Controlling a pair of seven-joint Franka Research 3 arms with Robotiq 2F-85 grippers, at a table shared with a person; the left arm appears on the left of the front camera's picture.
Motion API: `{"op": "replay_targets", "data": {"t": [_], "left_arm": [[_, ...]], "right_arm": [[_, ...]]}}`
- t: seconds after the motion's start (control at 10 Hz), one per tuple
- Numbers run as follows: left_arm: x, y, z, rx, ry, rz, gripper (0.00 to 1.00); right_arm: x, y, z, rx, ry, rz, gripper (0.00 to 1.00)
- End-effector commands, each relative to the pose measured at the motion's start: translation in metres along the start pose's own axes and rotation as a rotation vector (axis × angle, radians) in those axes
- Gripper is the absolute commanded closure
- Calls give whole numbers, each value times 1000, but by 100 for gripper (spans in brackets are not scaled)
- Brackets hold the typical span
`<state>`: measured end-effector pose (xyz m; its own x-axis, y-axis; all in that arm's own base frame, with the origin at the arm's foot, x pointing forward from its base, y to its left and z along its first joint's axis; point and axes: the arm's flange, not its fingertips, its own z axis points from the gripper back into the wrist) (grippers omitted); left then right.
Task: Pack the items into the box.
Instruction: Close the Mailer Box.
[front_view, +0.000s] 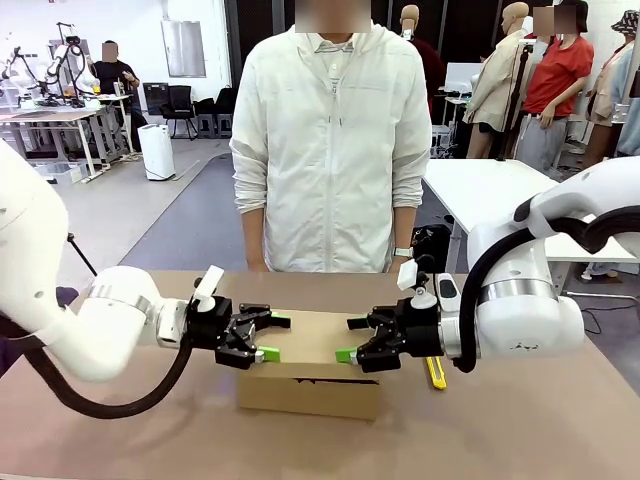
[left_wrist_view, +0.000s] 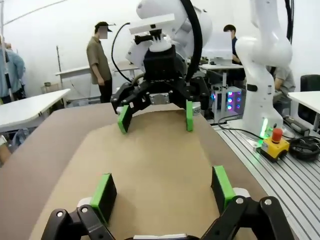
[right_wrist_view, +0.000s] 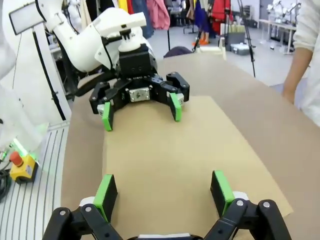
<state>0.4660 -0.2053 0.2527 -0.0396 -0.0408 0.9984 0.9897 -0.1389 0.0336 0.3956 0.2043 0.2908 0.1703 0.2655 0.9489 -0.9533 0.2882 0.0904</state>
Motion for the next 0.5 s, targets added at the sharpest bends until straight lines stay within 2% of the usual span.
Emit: {"op": "replay_targets", "data": {"t": [0.0,0.2,0.4], "left_arm": [[-10,-6,-1,-36,55,20,0],[-16,-8,2,-32,69,32,0],[-15,-6,6,-23,61,35,0]], "right_arm": [[-13,5,-12,-47,74,29,0],[-27,3,-19,-86,137,29,0],[-29,5,-18,-68,97,7,0]]}}
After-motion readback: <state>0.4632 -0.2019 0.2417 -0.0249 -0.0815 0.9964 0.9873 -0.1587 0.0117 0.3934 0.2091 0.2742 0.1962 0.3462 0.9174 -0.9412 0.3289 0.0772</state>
